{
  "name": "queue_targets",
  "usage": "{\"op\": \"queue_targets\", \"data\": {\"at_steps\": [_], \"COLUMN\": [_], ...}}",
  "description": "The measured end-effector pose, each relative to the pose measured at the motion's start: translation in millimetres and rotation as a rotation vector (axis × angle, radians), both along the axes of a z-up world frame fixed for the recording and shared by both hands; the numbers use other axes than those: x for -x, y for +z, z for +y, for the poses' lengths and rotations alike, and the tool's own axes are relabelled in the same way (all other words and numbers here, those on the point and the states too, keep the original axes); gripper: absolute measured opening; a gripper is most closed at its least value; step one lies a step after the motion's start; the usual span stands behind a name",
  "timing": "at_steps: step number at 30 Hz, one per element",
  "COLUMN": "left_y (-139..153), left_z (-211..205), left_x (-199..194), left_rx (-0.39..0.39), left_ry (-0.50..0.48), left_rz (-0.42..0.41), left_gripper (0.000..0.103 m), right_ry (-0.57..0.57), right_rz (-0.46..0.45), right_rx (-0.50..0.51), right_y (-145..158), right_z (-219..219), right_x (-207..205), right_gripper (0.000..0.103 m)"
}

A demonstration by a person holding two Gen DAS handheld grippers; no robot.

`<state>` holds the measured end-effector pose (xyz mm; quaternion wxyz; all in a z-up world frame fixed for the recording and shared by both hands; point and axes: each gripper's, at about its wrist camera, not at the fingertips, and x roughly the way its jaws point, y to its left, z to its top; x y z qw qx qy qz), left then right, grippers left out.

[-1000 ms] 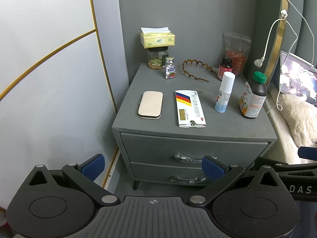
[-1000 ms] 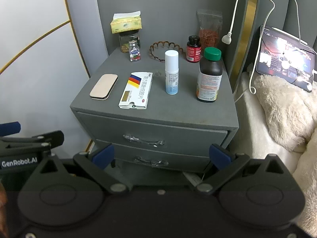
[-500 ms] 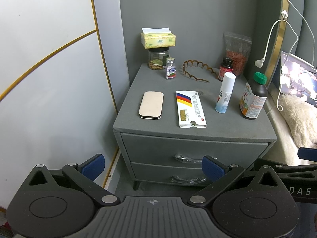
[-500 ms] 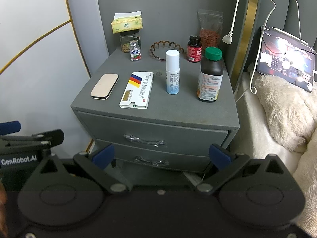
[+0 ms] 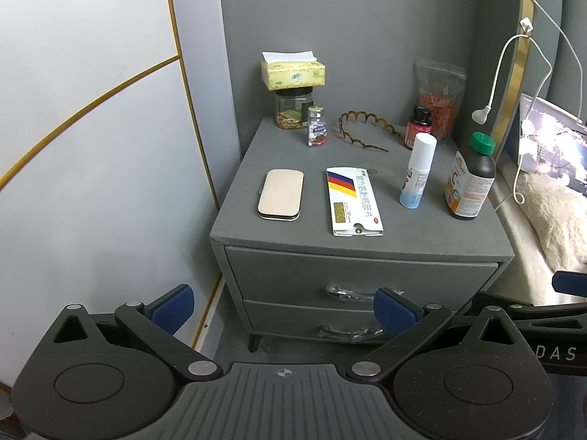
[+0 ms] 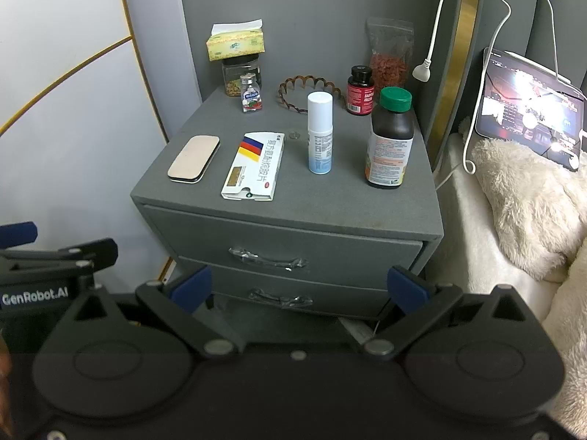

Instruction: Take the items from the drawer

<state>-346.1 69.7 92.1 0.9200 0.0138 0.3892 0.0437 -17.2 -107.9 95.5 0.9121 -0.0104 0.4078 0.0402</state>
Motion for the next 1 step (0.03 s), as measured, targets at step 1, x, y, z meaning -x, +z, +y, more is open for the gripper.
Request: {"op": "queue_targets", "data": {"at_steps": [1], "left_y": [-0.1], "left_z": [0.3], "left_x": [0.2], "left_rx": [-0.001], "left_ry": [0.000], "left_rz": [0.000], "left_gripper": [0.103], "right_ry": [0.000], "right_rz": [0.000], "right_rx": [0.000], "right_y": [0.1], "right_z": [-0.1], "right_x": [0.1], "right_gripper": [0.103]}}
